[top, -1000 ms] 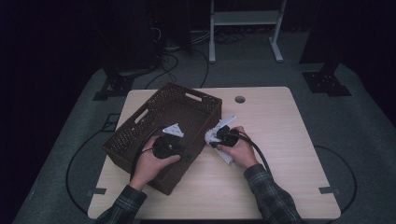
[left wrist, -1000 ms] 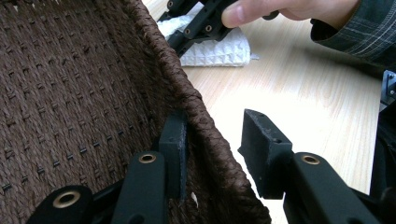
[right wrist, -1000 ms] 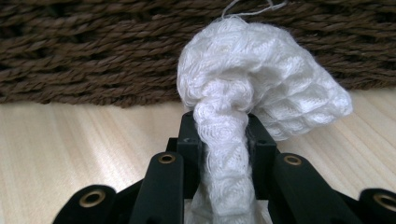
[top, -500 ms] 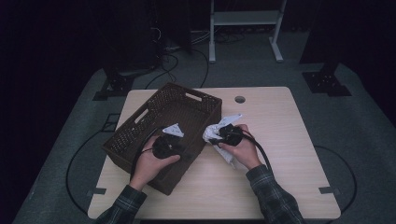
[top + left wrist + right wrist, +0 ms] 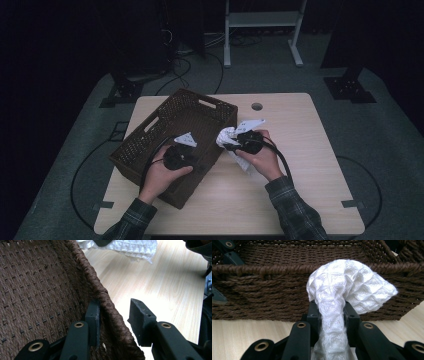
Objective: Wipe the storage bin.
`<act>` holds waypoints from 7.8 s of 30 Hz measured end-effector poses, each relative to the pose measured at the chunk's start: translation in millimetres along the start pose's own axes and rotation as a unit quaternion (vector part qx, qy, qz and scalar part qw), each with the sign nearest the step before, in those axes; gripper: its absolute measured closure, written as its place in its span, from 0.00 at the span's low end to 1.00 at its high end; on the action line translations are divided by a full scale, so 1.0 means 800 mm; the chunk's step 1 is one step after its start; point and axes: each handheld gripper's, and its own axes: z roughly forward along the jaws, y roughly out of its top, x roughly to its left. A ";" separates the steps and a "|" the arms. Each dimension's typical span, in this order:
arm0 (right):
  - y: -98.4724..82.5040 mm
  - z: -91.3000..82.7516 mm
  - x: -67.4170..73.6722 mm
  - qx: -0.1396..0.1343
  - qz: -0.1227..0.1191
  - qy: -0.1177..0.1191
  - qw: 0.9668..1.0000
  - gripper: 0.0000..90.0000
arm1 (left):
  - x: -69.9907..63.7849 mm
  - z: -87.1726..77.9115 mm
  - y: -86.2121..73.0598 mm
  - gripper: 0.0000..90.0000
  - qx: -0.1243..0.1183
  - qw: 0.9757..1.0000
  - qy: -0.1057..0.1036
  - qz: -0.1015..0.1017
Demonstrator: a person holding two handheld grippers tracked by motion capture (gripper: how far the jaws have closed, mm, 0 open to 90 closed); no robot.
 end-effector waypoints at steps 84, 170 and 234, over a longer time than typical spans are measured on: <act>-0.011 0.031 0.053 0.042 -0.032 0.065 0.997 0.80 | -0.001 0.001 0.000 0.68 0.000 1.000 0.001 0.001; -0.047 0.063 0.072 0.097 -0.052 0.076 0.991 0.81 | -0.002 0.001 0.000 0.67 -0.001 1.000 0.002 -0.001; -0.023 0.049 0.146 0.055 -0.095 0.156 0.982 0.81 | -0.002 0.000 0.000 0.73 0.007 1.000 0.016 0.009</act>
